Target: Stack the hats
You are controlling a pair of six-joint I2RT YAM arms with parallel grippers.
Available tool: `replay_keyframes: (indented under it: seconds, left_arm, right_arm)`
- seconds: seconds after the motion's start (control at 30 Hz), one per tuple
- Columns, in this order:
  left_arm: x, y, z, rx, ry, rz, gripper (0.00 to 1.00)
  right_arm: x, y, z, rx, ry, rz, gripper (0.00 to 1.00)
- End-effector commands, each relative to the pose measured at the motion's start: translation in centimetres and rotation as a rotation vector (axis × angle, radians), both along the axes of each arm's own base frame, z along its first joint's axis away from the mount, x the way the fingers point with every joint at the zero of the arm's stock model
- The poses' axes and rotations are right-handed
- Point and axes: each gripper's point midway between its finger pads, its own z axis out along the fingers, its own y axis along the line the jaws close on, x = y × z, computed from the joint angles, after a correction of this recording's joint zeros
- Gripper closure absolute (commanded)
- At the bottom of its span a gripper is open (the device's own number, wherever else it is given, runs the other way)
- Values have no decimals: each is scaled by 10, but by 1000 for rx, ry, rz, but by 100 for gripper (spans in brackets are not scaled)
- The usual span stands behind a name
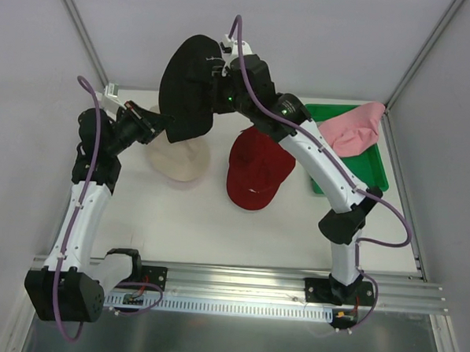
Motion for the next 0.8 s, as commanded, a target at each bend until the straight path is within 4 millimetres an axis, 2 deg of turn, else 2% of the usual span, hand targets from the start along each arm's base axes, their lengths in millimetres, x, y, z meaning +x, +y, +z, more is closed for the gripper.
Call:
replay_keyframes:
  seconds: [0.0, 0.3, 0.37, 0.57, 0.77]
  left_arm:
    - [2, -3, 14, -46, -38, -12, 100]
    - [7, -4, 16, -246, -62, 1, 100]
    - [8, -2, 22, -252, -100, 8, 100]
    - [17, 25, 35, -292, -173, 65, 100]
    - [21, 57, 28, -321, -193, 117, 100]
  right_arm:
    - [1, -9, 42, 67, -111, -43, 80]
    - [1, -12, 45, 79, -124, -60, 64]
    - [1, -13, 43, 73, -122, -61, 63]
    - [-2, -19, 44, 53, -131, -62, 63]
    - [-2, -26, 31, 11, -122, -75, 62]
